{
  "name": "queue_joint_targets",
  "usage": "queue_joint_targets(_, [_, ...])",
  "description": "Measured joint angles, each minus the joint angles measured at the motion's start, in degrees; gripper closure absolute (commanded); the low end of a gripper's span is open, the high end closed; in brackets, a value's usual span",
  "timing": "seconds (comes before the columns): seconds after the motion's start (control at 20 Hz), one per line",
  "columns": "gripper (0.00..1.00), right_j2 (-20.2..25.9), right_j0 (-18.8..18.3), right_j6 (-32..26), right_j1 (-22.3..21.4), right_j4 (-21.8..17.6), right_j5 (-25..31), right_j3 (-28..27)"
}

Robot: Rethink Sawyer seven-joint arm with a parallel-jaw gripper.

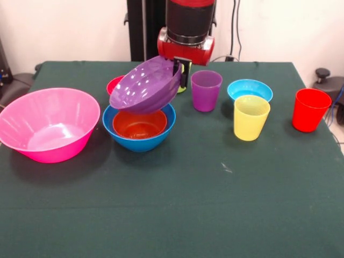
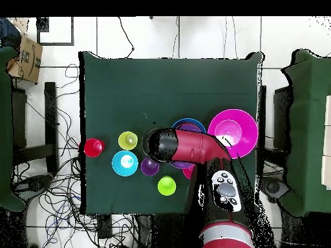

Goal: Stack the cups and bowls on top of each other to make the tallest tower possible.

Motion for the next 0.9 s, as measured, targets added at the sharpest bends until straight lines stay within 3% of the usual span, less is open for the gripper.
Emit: queue_joint_targets(0.9, [1.0, 0.02, -1.73, 0.0, 4.24, 0.0, -0.01, -3.32])
